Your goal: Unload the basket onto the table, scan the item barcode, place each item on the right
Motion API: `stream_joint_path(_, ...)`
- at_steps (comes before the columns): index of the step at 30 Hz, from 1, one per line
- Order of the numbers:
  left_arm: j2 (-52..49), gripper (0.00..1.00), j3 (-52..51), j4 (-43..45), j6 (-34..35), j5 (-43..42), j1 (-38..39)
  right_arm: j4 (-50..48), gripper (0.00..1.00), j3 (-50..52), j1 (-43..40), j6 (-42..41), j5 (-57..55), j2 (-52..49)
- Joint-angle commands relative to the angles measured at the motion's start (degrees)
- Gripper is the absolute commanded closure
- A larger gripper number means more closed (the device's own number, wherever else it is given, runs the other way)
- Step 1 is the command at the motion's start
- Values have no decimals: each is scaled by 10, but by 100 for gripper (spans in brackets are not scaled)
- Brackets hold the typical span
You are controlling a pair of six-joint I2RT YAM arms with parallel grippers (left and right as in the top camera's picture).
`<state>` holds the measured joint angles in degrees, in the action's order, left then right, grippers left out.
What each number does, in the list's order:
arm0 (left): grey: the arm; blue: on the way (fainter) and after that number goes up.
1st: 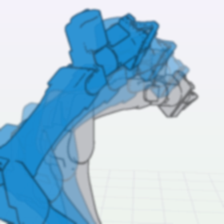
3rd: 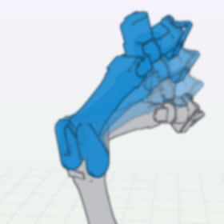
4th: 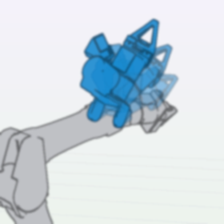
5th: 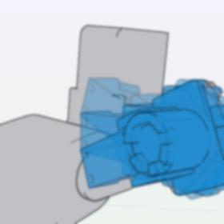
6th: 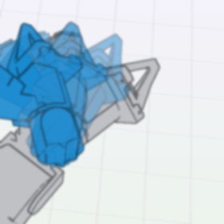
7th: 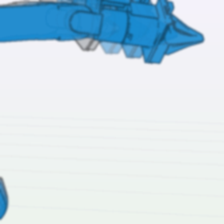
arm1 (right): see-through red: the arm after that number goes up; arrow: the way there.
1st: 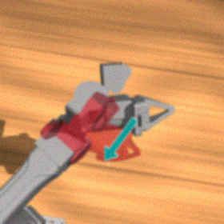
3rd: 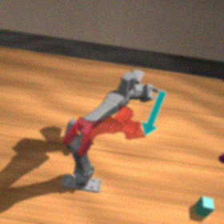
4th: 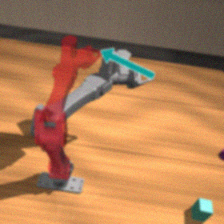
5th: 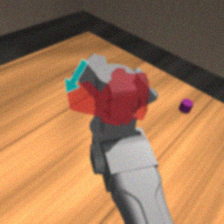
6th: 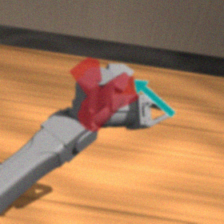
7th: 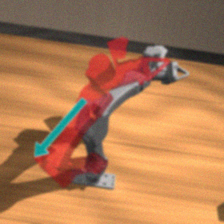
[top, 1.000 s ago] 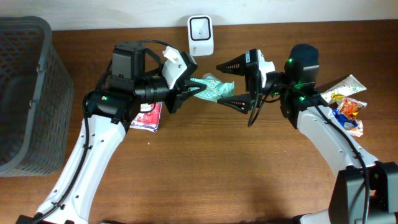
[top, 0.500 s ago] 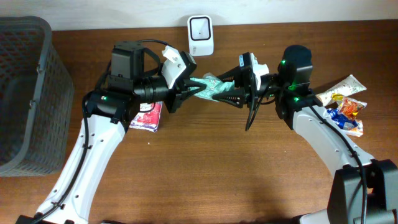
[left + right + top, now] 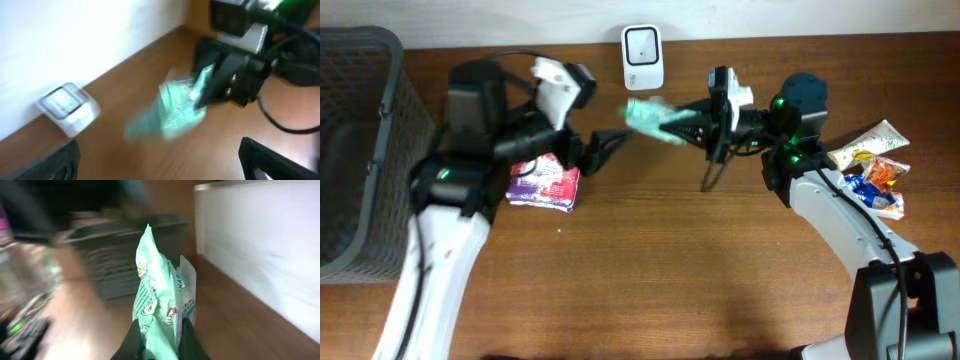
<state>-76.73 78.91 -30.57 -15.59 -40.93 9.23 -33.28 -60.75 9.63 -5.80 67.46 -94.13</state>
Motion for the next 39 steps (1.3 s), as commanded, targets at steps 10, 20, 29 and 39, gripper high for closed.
stream_joint_path(10, 186, 1, 17, -125, 14, 308, 0, -150, 96, -100, 177, 323, -851, -196)
stream_joint_path(20, 152, 1, 17, -154, 14, 350, 0, -108, 96, -400, 177, 388, -869, -471)
stream_joint_path(29, 149, 1, 17, -179, 7, 393, 0, -87, 96, -431, 176, 559, -768, -535)
stream_joint_path(39, 149, 1, 17, -179, 7, 393, 0, -74, 96, -448, 161, 605, -754, -539)
